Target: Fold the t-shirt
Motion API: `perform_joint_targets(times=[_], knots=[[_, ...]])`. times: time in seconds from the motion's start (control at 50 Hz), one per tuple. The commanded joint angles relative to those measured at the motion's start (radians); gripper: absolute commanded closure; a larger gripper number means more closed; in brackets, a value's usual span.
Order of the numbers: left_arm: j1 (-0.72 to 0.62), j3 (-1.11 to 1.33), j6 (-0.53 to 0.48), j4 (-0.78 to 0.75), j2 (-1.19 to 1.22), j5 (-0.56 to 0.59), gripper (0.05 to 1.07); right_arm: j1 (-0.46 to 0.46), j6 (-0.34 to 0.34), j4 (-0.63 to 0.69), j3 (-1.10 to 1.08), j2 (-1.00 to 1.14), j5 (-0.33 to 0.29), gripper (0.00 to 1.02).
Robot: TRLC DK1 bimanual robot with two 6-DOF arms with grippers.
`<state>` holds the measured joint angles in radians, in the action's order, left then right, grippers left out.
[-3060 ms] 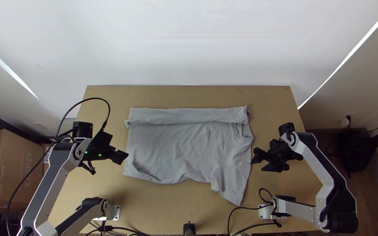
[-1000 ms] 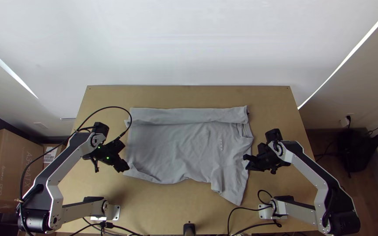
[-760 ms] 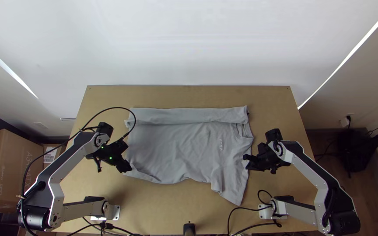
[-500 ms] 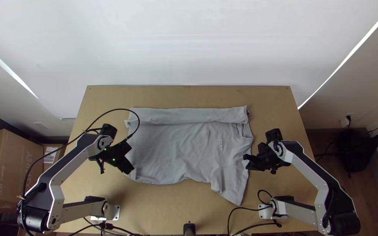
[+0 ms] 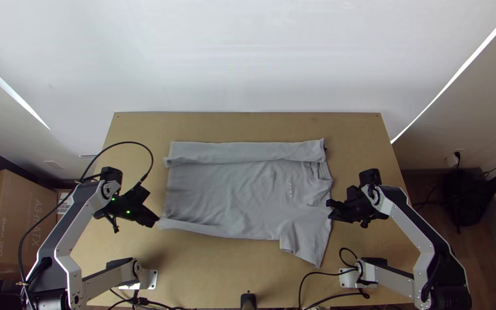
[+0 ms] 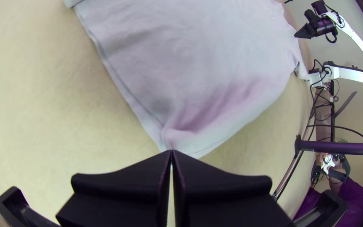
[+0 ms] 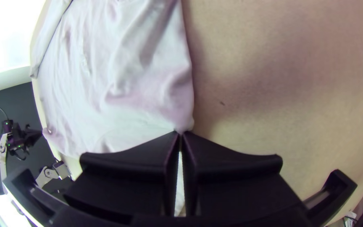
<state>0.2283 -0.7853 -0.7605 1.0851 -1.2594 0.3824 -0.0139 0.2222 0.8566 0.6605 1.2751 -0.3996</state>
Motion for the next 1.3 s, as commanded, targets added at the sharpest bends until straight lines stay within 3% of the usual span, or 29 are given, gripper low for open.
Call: perform_joint_targets(times=[0.0,0.12,0.56,1.28], knots=[[0.051,0.020,-0.072,0.033,0.028,0.016,1.04,-0.023,-0.021,0.007,-0.019,0.004,0.019,1.00],[0.088,0.021,-0.085,0.038,0.035,0.021,1.04,-0.024,-0.021,0.007,-0.024,0.026,0.058,1.00],[0.074,-0.111,0.003,0.024,0.034,0.084,1.05,0.066,0.011,0.045,0.152,-0.168,0.058,1.00],[0.002,-0.439,0.239,-0.191,-0.218,0.102,1.05,0.088,0.008,-0.077,0.403,0.093,0.070,1.00]])
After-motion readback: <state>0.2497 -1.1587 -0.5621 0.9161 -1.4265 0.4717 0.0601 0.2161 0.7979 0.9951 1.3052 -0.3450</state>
